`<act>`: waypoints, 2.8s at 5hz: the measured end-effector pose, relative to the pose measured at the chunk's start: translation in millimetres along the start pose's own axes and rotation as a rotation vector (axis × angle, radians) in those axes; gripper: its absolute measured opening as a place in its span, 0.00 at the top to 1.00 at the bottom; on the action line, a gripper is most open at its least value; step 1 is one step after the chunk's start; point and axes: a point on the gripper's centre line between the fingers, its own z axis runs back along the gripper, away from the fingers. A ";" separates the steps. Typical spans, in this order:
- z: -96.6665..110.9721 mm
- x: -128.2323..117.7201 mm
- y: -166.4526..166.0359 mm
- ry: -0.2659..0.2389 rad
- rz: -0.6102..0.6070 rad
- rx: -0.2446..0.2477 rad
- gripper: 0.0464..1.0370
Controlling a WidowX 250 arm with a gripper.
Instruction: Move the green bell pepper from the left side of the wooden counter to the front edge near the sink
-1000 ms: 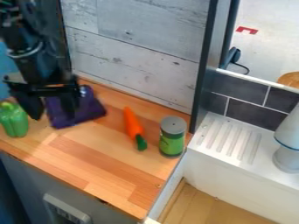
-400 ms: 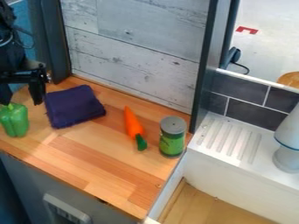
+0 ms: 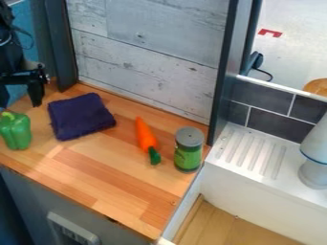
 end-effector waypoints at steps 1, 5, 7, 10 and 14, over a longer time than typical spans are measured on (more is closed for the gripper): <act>-7.3 11.7 5.7 0.006 0.007 0.002 0.04; -19.5 11.0 18.2 0.151 -0.070 0.025 0.04; -21.2 3.9 19.3 0.193 -0.091 0.036 0.04; -27.9 -5.5 21.7 0.253 -0.097 0.043 0.09; -36.2 -7.4 20.5 0.269 -0.072 0.042 0.91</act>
